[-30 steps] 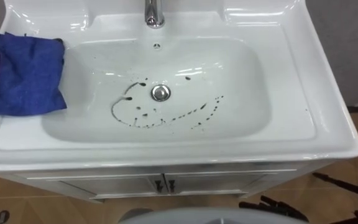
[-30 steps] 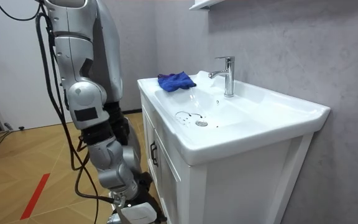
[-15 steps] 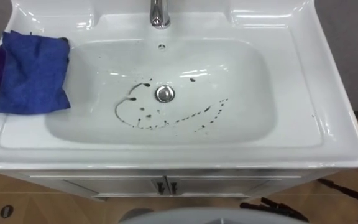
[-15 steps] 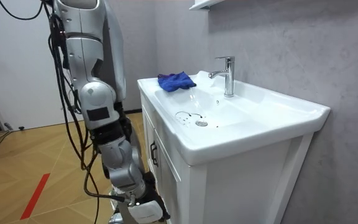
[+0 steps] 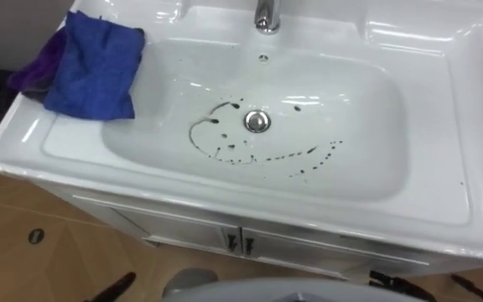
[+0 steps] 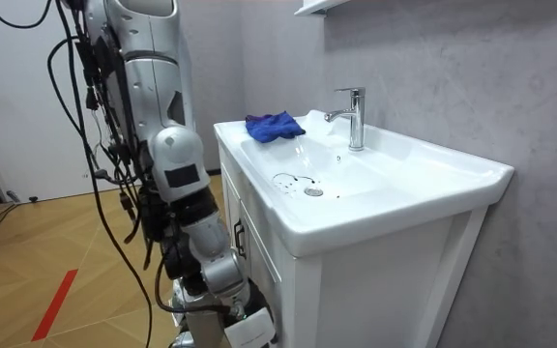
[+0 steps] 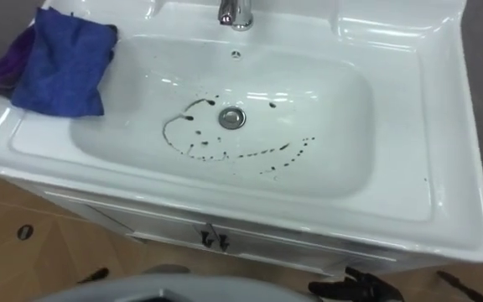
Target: Wipe basin
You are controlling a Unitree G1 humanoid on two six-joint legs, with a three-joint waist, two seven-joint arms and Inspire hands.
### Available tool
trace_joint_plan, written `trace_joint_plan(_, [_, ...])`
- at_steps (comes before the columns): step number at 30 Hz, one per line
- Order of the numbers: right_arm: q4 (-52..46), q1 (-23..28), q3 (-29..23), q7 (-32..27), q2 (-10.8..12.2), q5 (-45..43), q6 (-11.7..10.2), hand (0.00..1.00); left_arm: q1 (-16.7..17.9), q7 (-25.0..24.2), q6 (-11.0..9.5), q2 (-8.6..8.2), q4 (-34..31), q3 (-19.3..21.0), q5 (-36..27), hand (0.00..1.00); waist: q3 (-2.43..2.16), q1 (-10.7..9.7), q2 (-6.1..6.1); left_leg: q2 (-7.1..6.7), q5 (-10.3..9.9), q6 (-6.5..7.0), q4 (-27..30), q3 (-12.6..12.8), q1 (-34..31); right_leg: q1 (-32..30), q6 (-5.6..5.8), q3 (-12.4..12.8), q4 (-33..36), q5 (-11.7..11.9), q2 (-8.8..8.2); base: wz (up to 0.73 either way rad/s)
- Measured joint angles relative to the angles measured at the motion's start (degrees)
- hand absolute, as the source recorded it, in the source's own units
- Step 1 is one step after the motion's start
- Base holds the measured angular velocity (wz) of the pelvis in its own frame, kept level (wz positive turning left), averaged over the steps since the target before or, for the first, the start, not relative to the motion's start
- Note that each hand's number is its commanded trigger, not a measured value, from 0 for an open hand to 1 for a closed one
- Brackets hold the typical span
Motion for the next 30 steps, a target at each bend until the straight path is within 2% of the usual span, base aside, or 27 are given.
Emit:
trace_joint_plan(4, [0.0, 1.1, -2.0, -0.3, -1.2, -1.6, -0.1, 0.00, -0.2, 3.7, -1.9, 0.03, -7.4, 5.8, 0.0, 0.00, -0.09, 2.3, 1.12, -0.32, 0.0, -0.01, 0.0, -0.7, -0.1, 0.1, 0.06, -0.4, 0.1, 0.0, -0.16, 0.07])
trace_joint_plan(5, [0.0, 1.3, -2.3, -0.4, -1.4, -1.8, -0.1, 0.00, -0.4, 4.3, -2.4, 0.07, -8.5, 6.6, 0.0, 0.00, -0.08, 2.5, 1.24, -0.35, 0.0, -0.01, 0.0, -0.7, -0.1, 0.1, 0.09, -0.4, 0.2, -0.1, -0.21, 0.04])
trace_joint_plan(7, [0.1, 1.7, -3.4, -1.4, -1.9, -3.0, -0.1, 0.00, -0.8, 6.9, -4.4, 0.59, -12.1, 9.2, 0.0, 0.00, -0.20, 2.9, 1.68, -0.81, 0.0, 0.03, 0.1, -1.2, -0.2, 0.0, 0.31, -0.4, 1.0, -0.6, -0.63, 0.11])
trace_joint_plan(8, [0.1, 1.9, -3.5, -1.6, -1.9, -3.0, -0.1, 0.00, -0.7, 7.6, -4.7, 0.70, -12.8, 9.8, 0.0, 0.00, -0.29, 3.1, 1.80, -0.89, 0.0, 0.03, 0.1, -1.2, -0.2, 0.0, 0.35, -0.4, 1.2, -0.7, -0.73, 0.07])
trace_joint_plan(11, [0.1, 2.4, -4.3, -2.4, -2.0, -4.0, -0.1, 0.00, -1.1, 13.2, -5.0, 0.80, -21.7, 12.3, 0.2, 0.00, -0.39, 4.3, 1.89, -1.01, 0.1, 0.04, 0.3, -1.4, -0.4, -0.6, 0.27, -0.2, 2.1, -1.2, -0.95, 0.01])
trace_joint_plan(13, [-0.2, 3.2, -5.5, -2.7, -2.2, -5.6, -0.1, 0.00, -1.6, 17.3, -6.5, 1.81, -26.9, 14.1, 0.2, 0.00, -0.59, 5.6, 2.23, -0.96, 0.1, 0.03, 0.3, -1.5, -0.5, -0.7, 0.23, -0.2, 2.3, -1.2, -0.93, 0.00])
trace_joint_plan(16, [-1.5, 4.3, -5.6, -2.7, -2.4, -5.8, -0.1, 0.00, -1.3, 22.5, -8.2, 2.73, -33.7, 16.3, 0.2, 0.00, -0.82, 6.1, 2.61, -0.97, 0.1, 0.03, 0.4, -1.5, -0.9, -1.2, 0.17, -0.1, 2.4, -1.3, -0.94, 0.00])
trace_joint_plan(24, [-4.4, 6.6, -5.2, -4.0, -2.7, -8.1, -0.1, 0.00, -1.2, 36.4, -10.1, 2.94, -45.8, 17.9, 0.3, 0.00, -0.97, 7.0, 3.63, -1.07, 0.1, 0.04, 0.3, -1.9, 0.0, -0.4, 0.09, -0.1, 2.6, -1.4, -0.96, 0.00])
trace_joint_plan(27, [-4.7, 7.0, -5.2, -4.0, -2.7, -8.9, -0.1, 0.00, -1.2, 41.0, -10.5, 2.96, -50.9, 18.9, 2.9, 0.00, -0.94, 7.0, 3.65, -1.06, 0.1, 0.03, 0.3, -1.9, 0.2, -0.4, 0.08, 0.4, 2.5, -1.4, -0.93, -0.02])
trace_joint_plan(30, [-4.7, 6.9, -5.1, -4.1, -2.6, -9.2, -0.3, 0.00, -1.1, 44.6, -12.8, 2.98, -55.6, 19.1, 5.5, 0.00, -0.85, 6.7, 3.50, -1.09, 0.1, 0.04, 0.1, -1.8, 0.4, -0.6, 0.09, 0.7, 2.5, -1.5, -0.99, -0.06])
